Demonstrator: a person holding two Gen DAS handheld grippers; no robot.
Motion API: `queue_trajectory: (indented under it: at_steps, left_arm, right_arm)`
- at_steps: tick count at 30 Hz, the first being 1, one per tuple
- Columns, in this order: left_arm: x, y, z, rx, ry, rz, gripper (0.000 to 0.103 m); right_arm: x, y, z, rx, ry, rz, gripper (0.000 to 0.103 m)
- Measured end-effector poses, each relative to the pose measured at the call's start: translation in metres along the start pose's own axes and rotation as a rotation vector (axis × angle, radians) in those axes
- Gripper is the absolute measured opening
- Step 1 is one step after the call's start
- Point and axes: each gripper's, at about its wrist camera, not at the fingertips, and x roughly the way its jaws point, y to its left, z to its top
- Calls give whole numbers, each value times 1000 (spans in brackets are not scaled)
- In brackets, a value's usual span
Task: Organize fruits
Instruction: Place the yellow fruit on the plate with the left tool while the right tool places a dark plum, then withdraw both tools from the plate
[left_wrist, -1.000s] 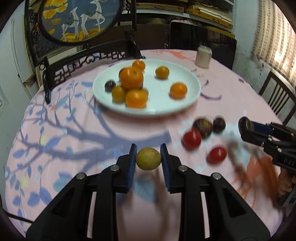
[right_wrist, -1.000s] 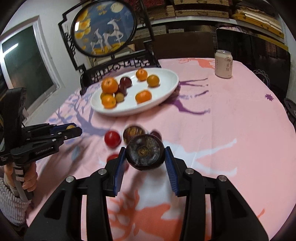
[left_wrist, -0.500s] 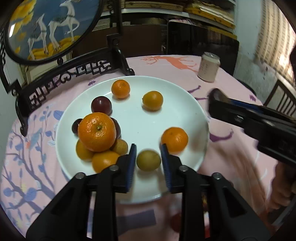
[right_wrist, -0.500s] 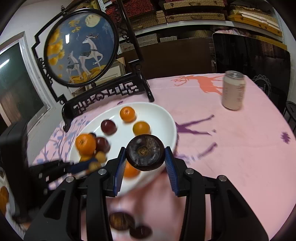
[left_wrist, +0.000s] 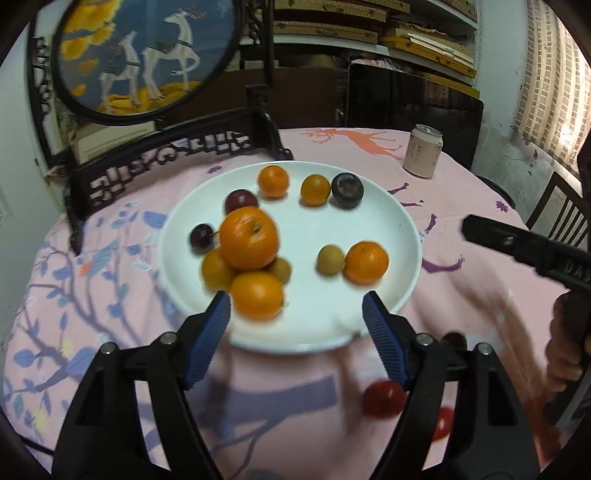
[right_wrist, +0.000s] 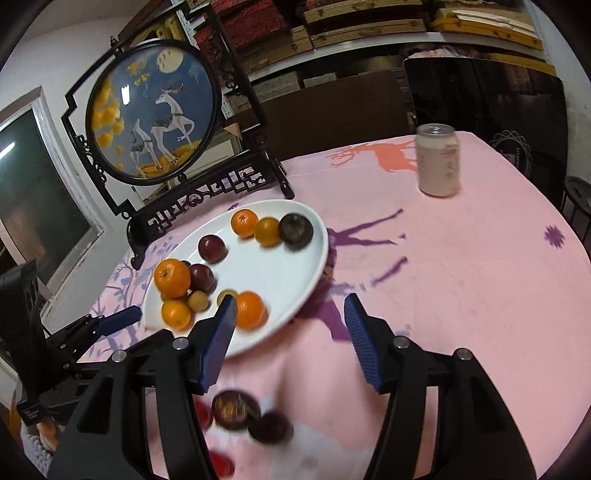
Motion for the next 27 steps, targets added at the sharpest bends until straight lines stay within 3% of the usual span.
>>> queue_trajectory:
  at_steps: [6,11,15,18,27]
  left_arm:
    - [-27,8,-33,14,1,83,84]
    - [-39,7,-50,10,1,156,95]
    - [-40,0,-56,26,10,176,96]
    - [-40,-6,-58,54,7,197,97]
    - [-39,-5,-57,51,10,205,98]
  right_arm:
    - [-22,2,-23,4,1,9,61]
    - [-38,13,-48,-46,4,-1,61]
    - [-46,25,-71,-113,19,-29,63]
    - [-48,28,-83,-124,31,-39,70]
    - [-45,42,-101,-182,72,-28,70]
